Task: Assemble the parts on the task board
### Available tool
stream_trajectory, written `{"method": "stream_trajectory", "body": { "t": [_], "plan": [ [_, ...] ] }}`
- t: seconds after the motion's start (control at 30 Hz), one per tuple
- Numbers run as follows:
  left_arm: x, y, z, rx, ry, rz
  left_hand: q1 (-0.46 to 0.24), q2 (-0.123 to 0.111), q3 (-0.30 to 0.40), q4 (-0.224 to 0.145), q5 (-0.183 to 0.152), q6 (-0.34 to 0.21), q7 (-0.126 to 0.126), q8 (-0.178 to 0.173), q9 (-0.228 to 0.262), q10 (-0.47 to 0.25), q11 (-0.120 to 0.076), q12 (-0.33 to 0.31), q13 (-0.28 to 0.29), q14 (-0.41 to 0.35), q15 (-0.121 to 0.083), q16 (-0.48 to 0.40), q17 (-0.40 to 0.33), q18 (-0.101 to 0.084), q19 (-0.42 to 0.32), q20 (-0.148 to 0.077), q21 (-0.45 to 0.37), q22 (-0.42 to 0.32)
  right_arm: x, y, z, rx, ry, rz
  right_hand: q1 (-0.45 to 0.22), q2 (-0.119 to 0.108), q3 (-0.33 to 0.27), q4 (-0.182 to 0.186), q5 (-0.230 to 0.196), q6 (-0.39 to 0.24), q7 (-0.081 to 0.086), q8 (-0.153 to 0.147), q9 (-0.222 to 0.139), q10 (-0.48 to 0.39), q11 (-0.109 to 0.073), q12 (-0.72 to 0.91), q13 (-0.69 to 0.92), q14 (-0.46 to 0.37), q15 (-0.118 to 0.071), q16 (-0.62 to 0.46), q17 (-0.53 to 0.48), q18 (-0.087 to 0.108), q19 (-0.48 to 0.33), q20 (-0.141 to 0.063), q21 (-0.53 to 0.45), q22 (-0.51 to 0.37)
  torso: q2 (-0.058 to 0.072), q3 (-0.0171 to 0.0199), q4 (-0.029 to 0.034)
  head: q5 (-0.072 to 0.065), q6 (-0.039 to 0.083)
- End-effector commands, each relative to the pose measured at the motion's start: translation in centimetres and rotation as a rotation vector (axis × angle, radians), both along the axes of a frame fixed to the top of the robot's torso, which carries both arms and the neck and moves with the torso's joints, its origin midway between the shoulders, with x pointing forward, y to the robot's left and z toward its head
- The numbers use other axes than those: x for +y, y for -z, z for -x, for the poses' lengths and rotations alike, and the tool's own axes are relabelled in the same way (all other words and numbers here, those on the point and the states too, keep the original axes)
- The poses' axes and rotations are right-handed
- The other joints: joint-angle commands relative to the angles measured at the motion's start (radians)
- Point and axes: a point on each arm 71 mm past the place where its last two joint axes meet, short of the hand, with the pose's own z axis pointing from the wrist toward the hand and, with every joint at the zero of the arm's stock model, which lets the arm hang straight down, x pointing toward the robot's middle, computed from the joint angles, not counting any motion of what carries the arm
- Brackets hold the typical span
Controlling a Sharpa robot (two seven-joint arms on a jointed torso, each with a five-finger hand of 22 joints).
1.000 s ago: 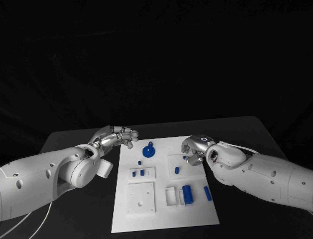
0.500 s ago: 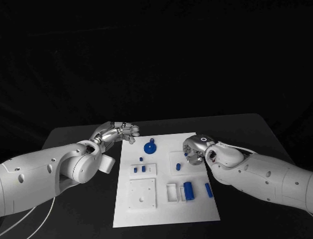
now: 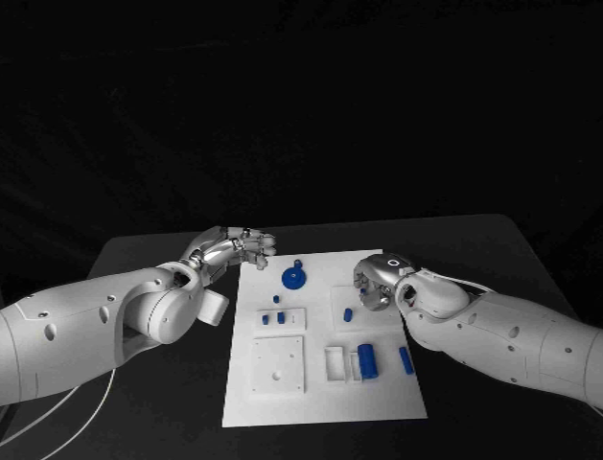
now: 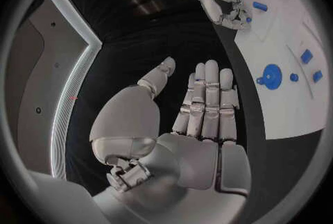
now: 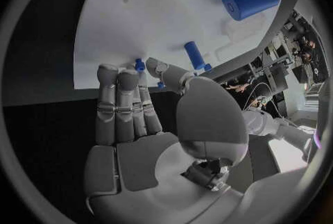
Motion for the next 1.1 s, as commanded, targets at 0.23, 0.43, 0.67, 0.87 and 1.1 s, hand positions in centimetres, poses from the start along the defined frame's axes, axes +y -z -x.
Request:
{"method": "stream_trajectory", "body": {
  "t": [0.23,0.43,0.67,0.87,1.1],
  "plan": [
    [-0.27,-0.35,0.11,-0.009,0.007,0.017,0.004,0.004,-0.006,0.000,0.000,-0.006,0.003,0.007,-0.001,-0.007,0.002,-0.006,-0.002,0.000,0.008,-0.007,0.002,0.003,-0.002,0.003,-0.005,-0.001,0.24,1.42,0.67,0.034,-0.020,0.070,-0.009,0.032,0.002,-0.034,-0.005,0.053,-0.019,0.022,0.005,0.059,-0.025,0.012,0.052,0.004,-0.024,0.047,0.031,0.054,0.007,-0.017,0.072,0.026,-0.001,-0.0015,-0.0015,0.003,-0.013],
    [-0.09,-0.38,0.13,-0.008,0.003,0.015,0.005,0.004,-0.006,-0.001,0.000,-0.007,0.004,0.007,-0.001,-0.008,0.003,-0.006,-0.002,0.000,0.008,-0.009,0.003,0.003,-0.002,0.003,-0.006,0.000,-0.09,1.55,0.65,0.029,-0.012,0.099,-0.009,0.036,0.008,-0.042,-0.005,0.061,-0.021,0.023,0.005,0.066,-0.027,0.010,0.069,0.005,-0.027,0.058,0.036,0.054,0.005,-0.019,0.093,0.026,-0.002,-0.0010,-0.0032,0.004,-0.020],
    [0.03,-0.45,0.19,-0.006,0.001,0.013,0.007,0.004,-0.006,-0.001,0.000,-0.007,0.004,0.007,-0.002,-0.009,0.003,-0.007,-0.002,0.000,0.008,-0.011,0.004,0.004,-0.001,0.003,-0.007,0.000,-0.05,1.62,0.73,0.022,-0.017,0.118,-0.002,0.037,0.015,-0.052,-0.001,0.071,-0.025,0.025,0.006,0.073,-0.030,0.008,0.086,0.007,-0.030,0.067,0.040,0.054,0.003,-0.022,0.111,0.025,-0.001,-0.0013,-0.0035,0.002,-0.025],
    [0.10,-0.50,0.14,-0.006,-0.002,0.011,0.008,0.005,-0.005,-0.001,0.001,-0.008,0.004,0.007,-0.002,-0.009,0.003,-0.007,-0.002,0.000,0.009,-0.013,0.005,0.004,-0.001,0.004,-0.007,0.001,0.25,1.50,0.83,-0.005,-0.025,0.125,0.005,0.041,0.024,-0.059,-0.005,0.093,-0.033,0.033,0.009,0.095,-0.039,0.012,0.112,0.014,-0.038,0.084,0.049,0.054,0.006,-0.028,0.141,0.025,-0.001,-0.0014,-0.0022,-0.001,-0.025],
    [0.23,-0.53,0.04,-0.008,-0.010,0.008,0.009,0.006,-0.005,-0.001,0.001,-0.008,0.004,0.007,-0.002,-0.010,0.004,-0.007,-0.002,0.001,0.009,-0.014,0.006,0.004,0.000,0.004,-0.007,0.001,0.46,1.41,0.98,-0.022,-0.031,0.128,0.008,0.038,0.034,-0.060,-0.014,0.107,-0.039,0.036,0.011,0.109,-0.045,0.012,0.134,0.018,-0.044,0.098,0.056,0.054,0.010,-0.036,0.172,0.025,-0.002,-0.0021,-0.0029,0.001,-0.030]
  ]
}}
